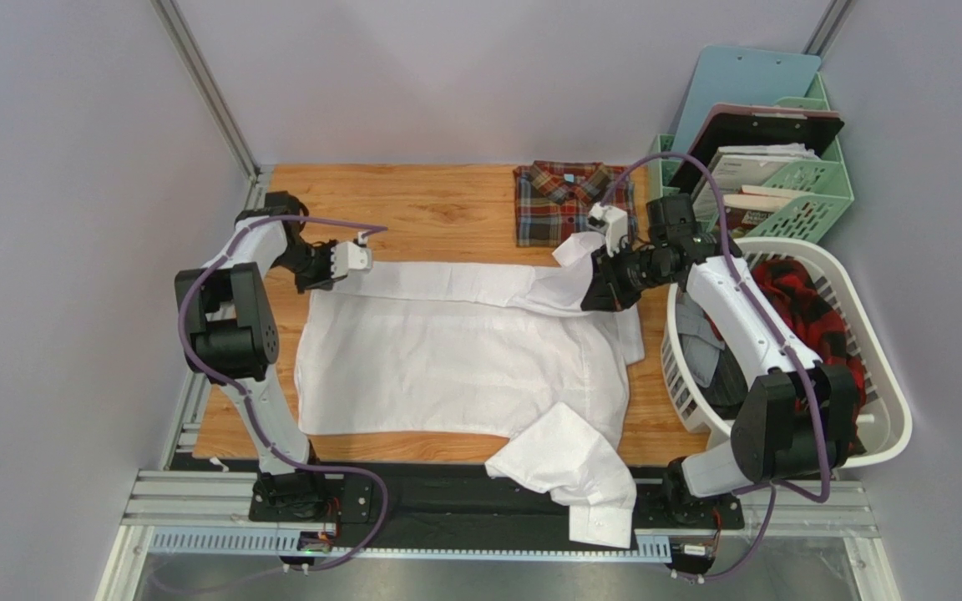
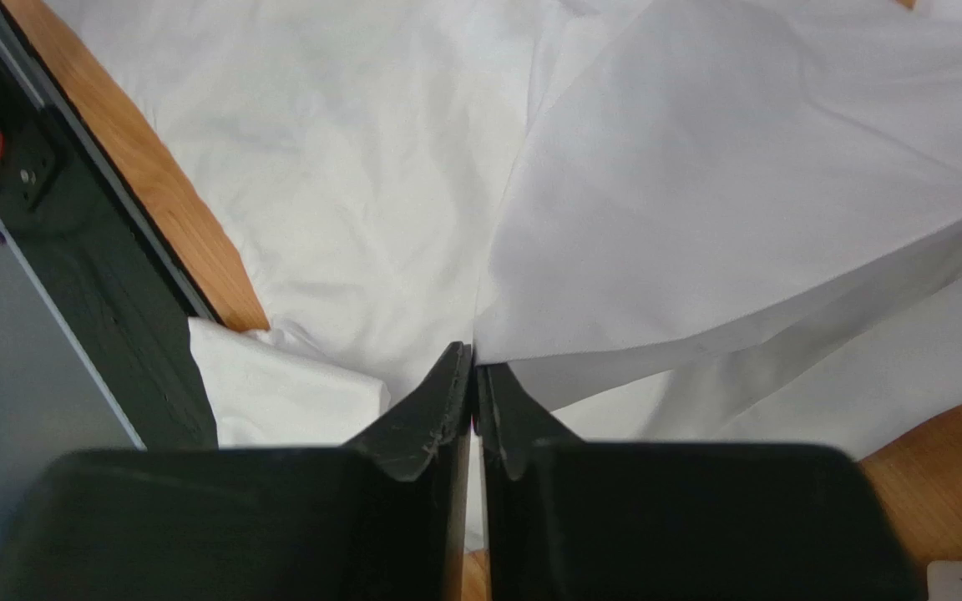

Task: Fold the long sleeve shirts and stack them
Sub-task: Fold the shirt

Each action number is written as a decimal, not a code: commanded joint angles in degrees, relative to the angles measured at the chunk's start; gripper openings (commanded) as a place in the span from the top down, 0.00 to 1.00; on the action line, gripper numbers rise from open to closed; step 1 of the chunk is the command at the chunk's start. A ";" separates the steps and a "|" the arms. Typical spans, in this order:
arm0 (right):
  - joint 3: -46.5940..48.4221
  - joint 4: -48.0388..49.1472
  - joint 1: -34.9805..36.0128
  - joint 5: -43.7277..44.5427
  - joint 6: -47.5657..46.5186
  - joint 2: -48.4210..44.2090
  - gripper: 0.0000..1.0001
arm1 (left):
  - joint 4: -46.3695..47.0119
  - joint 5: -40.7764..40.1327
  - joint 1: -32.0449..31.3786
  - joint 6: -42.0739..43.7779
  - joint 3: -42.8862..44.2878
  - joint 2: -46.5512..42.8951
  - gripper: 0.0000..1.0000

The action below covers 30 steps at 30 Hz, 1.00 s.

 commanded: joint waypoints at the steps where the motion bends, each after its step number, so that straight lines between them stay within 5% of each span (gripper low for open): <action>1: 0.47 -6.05 1.88 0.17 -7.60 0.66 0.66 | 0.49 -1.56 0.07 5.60 -2.73 -3.27 0.85; 4: 5.65 -17.03 1.88 0.96 -12.96 5.15 0.43 | -2.14 -1.40 0.42 3.93 -1.25 -4.41 0.71; 5: 6.62 -18.89 1.79 1.40 -13.93 5.94 0.41 | -3.28 -0.70 0.69 3.40 -0.54 -5.28 0.62; 7: 8.73 -19.26 1.44 2.63 -13.68 5.42 0.38 | -5.74 2.02 0.95 0.33 1.30 -6.34 0.61; 8: 9.35 -17.69 0.75 3.16 -11.94 5.16 0.36 | -6.19 2.99 1.04 -1.07 1.83 -7.48 0.53; 12: 13.03 -0.77 0.12 10.61 6.04 8.48 0.26 | -3.92 10.01 0.95 -13.86 3.68 -10.47 0.48; 17: 25.15 4.91 -1.28 21.70 13.22 21.37 0.24 | 0.31 15.12 1.04 -29.89 6.75 -13.11 0.39; 18: 26.83 5.18 -1.37 22.40 13.13 22.98 0.24 | 1.01 16.26 1.04 -33.04 7.37 -13.46 0.26; 21: 32.19 5.53 -1.28 25.57 11.20 29.31 0.17 | 3.11 18.19 1.04 -37.19 6.85 -15.48 0.24; 30: 41.34 4.30 1.09 28.90 2.33 40.57 0.18 | 5.76 19.70 1.04 -42.48 3.43 -19.97 0.24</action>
